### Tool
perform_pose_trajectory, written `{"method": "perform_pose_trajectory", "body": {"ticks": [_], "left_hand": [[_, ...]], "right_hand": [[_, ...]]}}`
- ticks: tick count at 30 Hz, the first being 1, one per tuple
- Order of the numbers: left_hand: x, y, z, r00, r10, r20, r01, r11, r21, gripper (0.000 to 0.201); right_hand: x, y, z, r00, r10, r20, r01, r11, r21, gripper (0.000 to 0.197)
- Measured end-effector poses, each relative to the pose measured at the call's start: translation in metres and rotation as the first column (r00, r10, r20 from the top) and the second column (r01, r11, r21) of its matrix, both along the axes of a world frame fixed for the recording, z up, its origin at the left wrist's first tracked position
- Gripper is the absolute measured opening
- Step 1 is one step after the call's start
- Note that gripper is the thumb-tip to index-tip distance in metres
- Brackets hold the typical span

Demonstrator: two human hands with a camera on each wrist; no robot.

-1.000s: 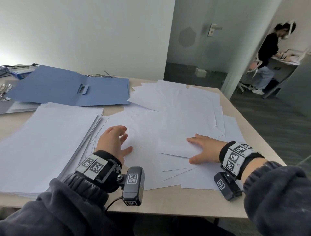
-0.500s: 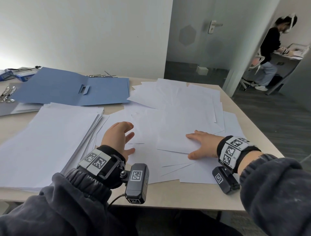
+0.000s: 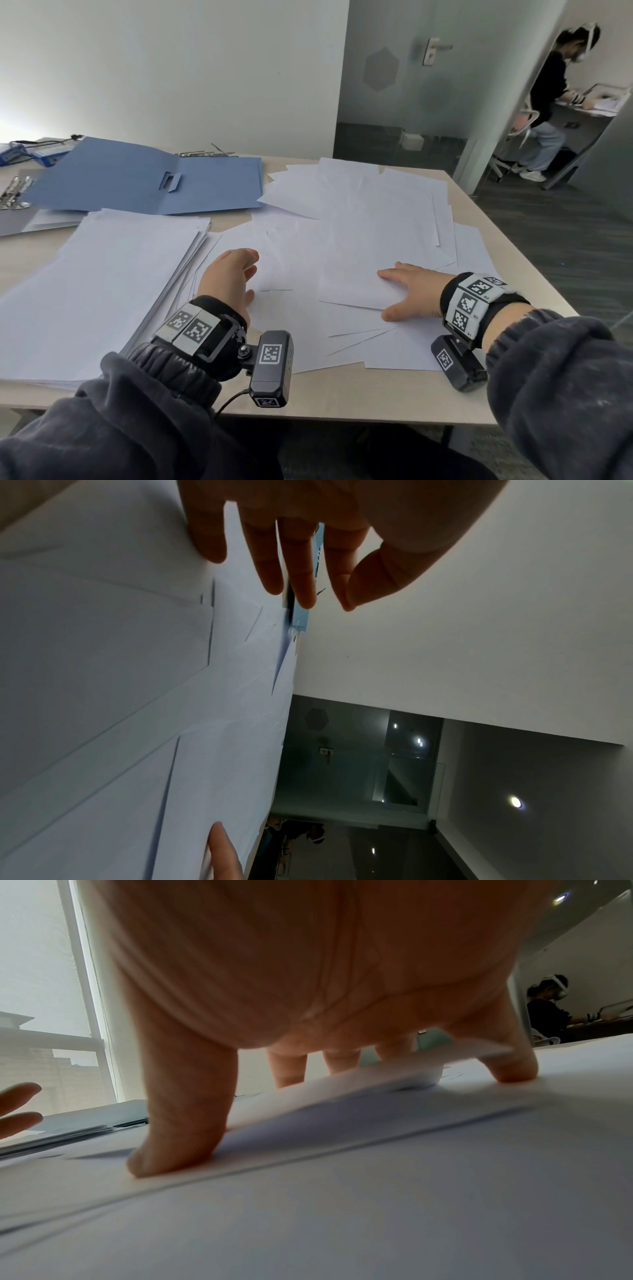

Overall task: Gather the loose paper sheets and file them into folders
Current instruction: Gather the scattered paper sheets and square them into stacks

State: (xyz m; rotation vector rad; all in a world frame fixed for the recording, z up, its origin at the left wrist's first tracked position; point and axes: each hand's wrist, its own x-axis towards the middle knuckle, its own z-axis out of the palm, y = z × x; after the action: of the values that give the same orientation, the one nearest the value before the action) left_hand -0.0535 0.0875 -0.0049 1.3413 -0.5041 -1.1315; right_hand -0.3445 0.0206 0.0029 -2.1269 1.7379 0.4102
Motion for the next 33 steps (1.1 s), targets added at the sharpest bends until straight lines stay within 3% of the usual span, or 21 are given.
{"method": "perform_pose_trajectory", "body": {"ticks": [8, 15, 19, 23, 26, 29, 33], "left_hand": [[0.006, -0.022, 0.000, 0.990, -0.040, -0.137, 0.042, 0.999, 0.012, 0.021], [0.004, -0.032, -0.004, 0.956, 0.057, -0.289, -0.080, 0.995, -0.067, 0.015], [-0.006, -0.034, -0.002, 0.951, -0.077, -0.300, 0.062, 0.996, -0.058, 0.029], [-0.023, -0.033, -0.003, 0.940, -0.191, -0.282, 0.204, 0.979, 0.016, 0.024], [-0.033, -0.037, -0.008, 0.934, -0.266, -0.239, 0.283, 0.958, 0.041, 0.038], [-0.039, -0.038, -0.007, 0.920, -0.303, -0.248, 0.307, 0.952, -0.023, 0.033], [-0.048, -0.031, -0.004, 0.855, -0.481, -0.195, 0.478, 0.876, -0.067, 0.036]], "right_hand": [[-0.001, -0.001, 0.000, 1.000, 0.004, -0.006, -0.004, 1.000, -0.003, 0.099], [-0.001, 0.000, 0.001, 1.000, 0.007, -0.003, -0.007, 1.000, -0.007, 0.099], [-0.001, 0.000, 0.001, 1.000, 0.004, -0.002, -0.004, 1.000, -0.010, 0.098], [-0.001, -0.001, 0.000, 1.000, 0.004, 0.005, -0.004, 1.000, -0.005, 0.099], [-0.003, -0.003, -0.002, 1.000, -0.006, 0.026, 0.006, 1.000, 0.006, 0.101], [-0.004, -0.003, -0.003, 0.998, -0.017, 0.059, 0.016, 1.000, 0.013, 0.096], [-0.005, -0.002, -0.003, 0.996, -0.008, 0.087, 0.006, 1.000, 0.022, 0.089]]}}
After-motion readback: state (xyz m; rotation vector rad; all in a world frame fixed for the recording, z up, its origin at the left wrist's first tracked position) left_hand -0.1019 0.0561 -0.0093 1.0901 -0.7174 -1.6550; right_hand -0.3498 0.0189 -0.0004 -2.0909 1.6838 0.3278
